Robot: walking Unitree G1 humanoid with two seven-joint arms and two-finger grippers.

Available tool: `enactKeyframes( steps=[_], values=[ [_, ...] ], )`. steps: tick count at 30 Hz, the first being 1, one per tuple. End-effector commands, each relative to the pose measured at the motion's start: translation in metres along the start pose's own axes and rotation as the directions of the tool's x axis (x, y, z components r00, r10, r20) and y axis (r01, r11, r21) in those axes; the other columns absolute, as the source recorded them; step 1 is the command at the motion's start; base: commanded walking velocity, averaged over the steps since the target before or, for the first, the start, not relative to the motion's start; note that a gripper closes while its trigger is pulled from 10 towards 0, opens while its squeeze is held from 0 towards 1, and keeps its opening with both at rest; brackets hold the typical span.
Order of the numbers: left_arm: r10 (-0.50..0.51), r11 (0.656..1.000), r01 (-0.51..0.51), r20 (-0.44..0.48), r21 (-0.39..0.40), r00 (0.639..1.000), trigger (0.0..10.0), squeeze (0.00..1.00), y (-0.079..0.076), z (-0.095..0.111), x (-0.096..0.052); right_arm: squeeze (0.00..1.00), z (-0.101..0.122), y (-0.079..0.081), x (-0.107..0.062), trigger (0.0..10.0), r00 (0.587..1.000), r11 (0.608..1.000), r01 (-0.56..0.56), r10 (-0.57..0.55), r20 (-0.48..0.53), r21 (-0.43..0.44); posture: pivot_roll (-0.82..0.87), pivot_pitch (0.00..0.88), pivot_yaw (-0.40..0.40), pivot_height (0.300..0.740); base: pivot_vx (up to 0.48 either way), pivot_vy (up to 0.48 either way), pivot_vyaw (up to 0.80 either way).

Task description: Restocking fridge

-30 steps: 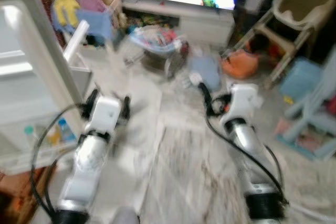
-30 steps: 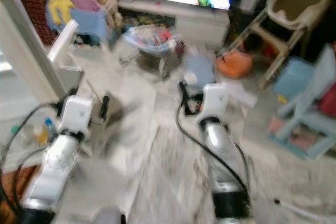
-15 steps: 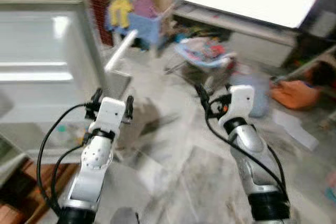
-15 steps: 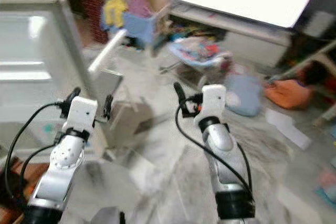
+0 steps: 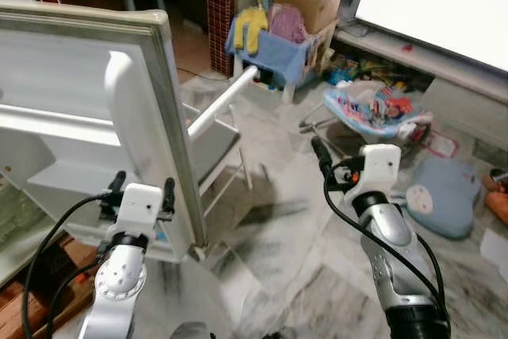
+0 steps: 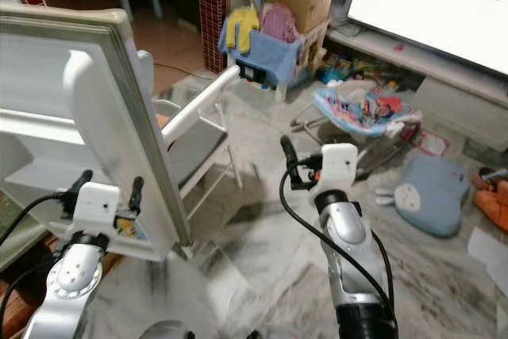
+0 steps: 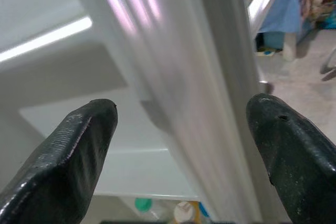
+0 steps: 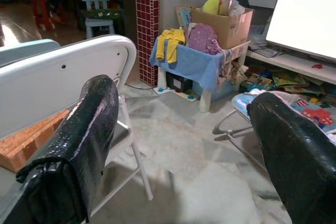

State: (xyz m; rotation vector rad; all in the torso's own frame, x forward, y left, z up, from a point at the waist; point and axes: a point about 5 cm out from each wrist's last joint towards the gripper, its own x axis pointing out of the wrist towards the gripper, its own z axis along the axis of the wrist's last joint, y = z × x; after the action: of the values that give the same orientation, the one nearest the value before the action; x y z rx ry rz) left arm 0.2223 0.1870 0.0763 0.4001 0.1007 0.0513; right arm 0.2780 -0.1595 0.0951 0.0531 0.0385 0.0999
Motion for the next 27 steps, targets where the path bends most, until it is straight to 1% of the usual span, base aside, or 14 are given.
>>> enactKeyframes(
  steps=[1, 3, 6, 7, 13, 16, 17, 18, 20, 21, 23, 25, 27],
  values=[
    [0.003, 1.0, -0.003, -0.003, 0.004, 1.0, 10.0, 0.0, 0.006, -0.002, -0.002, 0.0, -0.01, 0.0, -0.001, 10.0, 0.999, 0.999, 0.024, -0.023, -0.033, 0.028, 0.16, 0.0, 0.014, 0.74, 0.0, 0.0, 0.0],
    [-0.005, 1.0, 0.005, -0.008, 0.018, 1.0, 10.0, 0.0, 0.009, -0.003, -0.001, 0.0, -0.012, 0.001, 0.005, 10.0, 0.999, 0.998, 0.047, -0.046, -0.026, 0.036, 0.16, 0.0, 0.038, 0.74, 0.0, 0.0, 0.0],
    [-0.029, 0.999, 0.029, -0.005, 0.026, 1.0, 10.0, 0.0, 0.007, -0.003, 0.003, 0.0, -0.011, 0.003, 0.008, 10.0, 0.998, 0.997, 0.056, -0.055, -0.021, 0.045, 0.16, 0.0, 0.049, 0.74, 0.0, 0.0, 0.0],
    [-0.05, 0.998, 0.05, 0.003, 0.027, 0.999, 10.0, 0.0, 0.004, -0.001, 0.006, 0.0, -0.011, 0.004, 0.009, 10.0, 0.998, 0.997, 0.065, -0.064, -0.016, 0.047, 0.15, 0.0, 0.057, 0.74, 0.0, 0.0, 0.0],
    [-0.083, 0.996, 0.082, 0.031, 0.02, 0.996, 10.0, 0.0, -0.004, 0.007, 0.013, 0.0, -0.012, 0.001, 0.005, 10.0, 0.997, 0.996, 0.08, -0.08, -0.007, 0.046, 0.12, 0.0, 0.059, 0.74, 0.0, 0.0, 0.0],
    [-0.083, 0.996, 0.083, 0.029, 0.015, 0.996, 10.0, 0.0, -0.007, 0.007, 0.014, 0.0, -0.011, 0.001, 0.004, 10.0, 0.998, 0.997, 0.061, -0.061, -0.003, 0.04, 0.1, 0.0, 0.041, 0.74, 0.0, 0.0, 0.0],
    [-0.077, 0.997, 0.077, 0.029, 0.007, 0.997, 10.0, 0.0, -0.008, 0.008, 0.014, 0.0, -0.009, 0.003, 0.003, 10.0, 0.999, 0.999, 0.033, -0.033, 0.005, 0.014, 0.1, 0.0, 0.029, 0.74, 0.0, 0.0, 0.8],
    [-0.058, 0.998, 0.058, 0.01, -0.001, 0.998, 10.0, 0.0, -0.008, 0.008, 0.015, 0.0, -0.008, 0.004, 0.003, 10.0, 1.0, 1.0, 0.016, -0.016, 0.006, 0.0, 0.09, 0.0, 0.008, 0.74, 0.0, 0.0, 0.8],
    [-0.035, 0.999, 0.035, 0.002, -0.041, 0.999, 10.0, 0.0, -0.009, 0.01, 0.017, 0.0, -0.007, 0.006, 0.004, 10.0, 1.0, 1.0, -0.002, 0.002, 0.006, -0.003, 0.09, 0.0, -0.001, 0.74, 0.0, 0.0, 0.8],
    [-0.028, 0.999, 0.028, 0.009, -0.044, 1.0, 10.0, 0.0, -0.01, 0.013, 0.019, 0.0, -0.006, 0.007, 0.005, 10.0, 1.0, 1.0, -0.023, 0.023, 0.006, -0.015, 0.09, 0.0, -0.016, 0.74, 0.0, 0.0, 0.8],
    [-0.025, 0.999, 0.026, 0.011, -0.037, 1.0, 10.0, 0.0, -0.01, 0.013, 0.019, 0.0, -0.006, 0.008, 0.006, 10.0, 1.0, 0.999, -0.03, 0.03, 0.006, -0.02, 0.09, 0.0, -0.016, 0.74, 0.0, 0.0, 0.8],
    [0.003, 0.999, -0.003, -0.003, -0.046, 1.0, 10.0, 0.0, -0.009, 0.014, 0.02, 0.0, 0.001, 0.01, 0.012, 10.0, 0.997, 0.997, -0.068, 0.069, 0.03, -0.048, 0.1, 0.0, -0.027, 0.74, 0.0, 0.0, 0.8],
    [0.011, 0.999, -0.011, -0.021, -0.045, 1.0, 10.0, 0.0, -0.009, 0.012, 0.018, 0.0, 0.004, 0.01, 0.015, 10.0, 0.996, 0.996, -0.073, 0.075, 0.038, -0.053, 0.1, 0.0, -0.03, 0.74, 0.0, 0.0, 0.8]
  ],
)
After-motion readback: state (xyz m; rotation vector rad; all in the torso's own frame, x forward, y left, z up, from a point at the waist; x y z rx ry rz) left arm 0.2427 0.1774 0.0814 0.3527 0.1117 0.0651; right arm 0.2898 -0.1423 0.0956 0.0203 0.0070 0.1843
